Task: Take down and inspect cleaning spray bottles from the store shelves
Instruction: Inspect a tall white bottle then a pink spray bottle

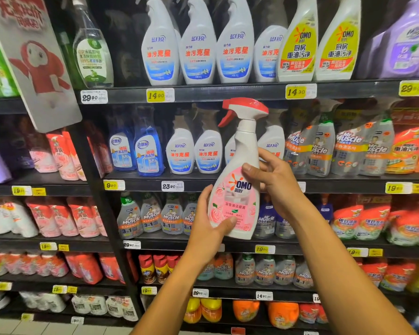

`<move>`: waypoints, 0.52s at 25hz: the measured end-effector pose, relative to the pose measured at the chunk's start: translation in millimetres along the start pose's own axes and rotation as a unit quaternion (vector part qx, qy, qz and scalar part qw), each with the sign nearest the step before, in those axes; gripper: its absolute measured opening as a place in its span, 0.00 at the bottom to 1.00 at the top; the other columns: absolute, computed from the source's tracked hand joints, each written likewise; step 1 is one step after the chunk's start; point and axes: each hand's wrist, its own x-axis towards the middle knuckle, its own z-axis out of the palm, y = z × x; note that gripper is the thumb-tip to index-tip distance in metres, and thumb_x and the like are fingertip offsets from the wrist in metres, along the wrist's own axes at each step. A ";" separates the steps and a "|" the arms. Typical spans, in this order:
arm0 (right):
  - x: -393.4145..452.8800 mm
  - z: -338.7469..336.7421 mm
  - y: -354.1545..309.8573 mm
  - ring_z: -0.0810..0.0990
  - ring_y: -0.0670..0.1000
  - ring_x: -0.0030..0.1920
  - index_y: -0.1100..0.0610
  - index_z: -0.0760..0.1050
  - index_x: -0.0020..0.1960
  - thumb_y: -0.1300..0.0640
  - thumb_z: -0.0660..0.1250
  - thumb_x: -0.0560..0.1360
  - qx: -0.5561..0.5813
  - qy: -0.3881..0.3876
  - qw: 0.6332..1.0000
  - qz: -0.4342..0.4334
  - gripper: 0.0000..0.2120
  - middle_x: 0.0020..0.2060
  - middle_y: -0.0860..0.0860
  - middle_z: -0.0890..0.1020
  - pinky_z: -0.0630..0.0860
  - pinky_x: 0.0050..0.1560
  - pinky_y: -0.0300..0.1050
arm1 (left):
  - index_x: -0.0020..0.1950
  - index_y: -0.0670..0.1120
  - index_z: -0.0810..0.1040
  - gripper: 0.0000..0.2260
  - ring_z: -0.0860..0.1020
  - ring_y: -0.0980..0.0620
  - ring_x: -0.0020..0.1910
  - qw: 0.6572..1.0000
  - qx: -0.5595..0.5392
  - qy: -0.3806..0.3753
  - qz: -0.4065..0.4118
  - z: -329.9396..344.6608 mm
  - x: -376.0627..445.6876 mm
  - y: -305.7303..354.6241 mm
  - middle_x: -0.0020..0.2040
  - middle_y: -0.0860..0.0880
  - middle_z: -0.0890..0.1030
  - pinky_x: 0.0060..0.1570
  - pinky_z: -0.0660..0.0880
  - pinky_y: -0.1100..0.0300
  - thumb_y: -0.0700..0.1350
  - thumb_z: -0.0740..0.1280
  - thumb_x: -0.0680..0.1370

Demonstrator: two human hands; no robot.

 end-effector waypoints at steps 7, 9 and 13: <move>-3.6 -4.2 7.6 0.84 0.57 0.53 0.49 0.77 0.65 0.57 0.73 0.68 0.032 -0.039 0.999 0.017 0.24 0.53 0.56 0.86 0.79 0.57 0.57 | 0.63 0.46 0.76 0.23 0.83 0.47 0.57 0.995 -0.022 -0.072 -0.070 -30.1 -2.3 0.8 0.58 0.46 0.84 0.50 0.80 0.60 0.42 0.75 0.70; -3.4 -5.4 7.9 0.83 0.59 0.54 0.51 0.76 0.66 0.57 0.74 0.69 0.043 -0.044 0.998 0.020 0.25 0.54 0.57 0.85 0.75 0.62 0.62 | 0.61 0.46 0.77 0.22 0.83 0.47 0.55 0.996 -0.028 -0.058 -0.059 -29.5 -4.9 -0.3 0.55 0.47 0.85 0.48 0.80 0.60 0.41 0.75 0.68; -4.2 -4.6 4.2 0.83 0.58 0.57 0.48 0.75 0.67 0.56 0.72 0.71 0.011 -0.070 0.997 0.018 0.24 0.55 0.55 0.85 0.75 0.63 0.63 | 0.59 0.44 0.78 0.21 0.84 0.46 0.53 0.998 -0.032 -0.025 -0.038 -25.4 -8.1 -1.1 0.52 0.46 0.86 0.46 0.81 0.59 0.38 0.75 0.67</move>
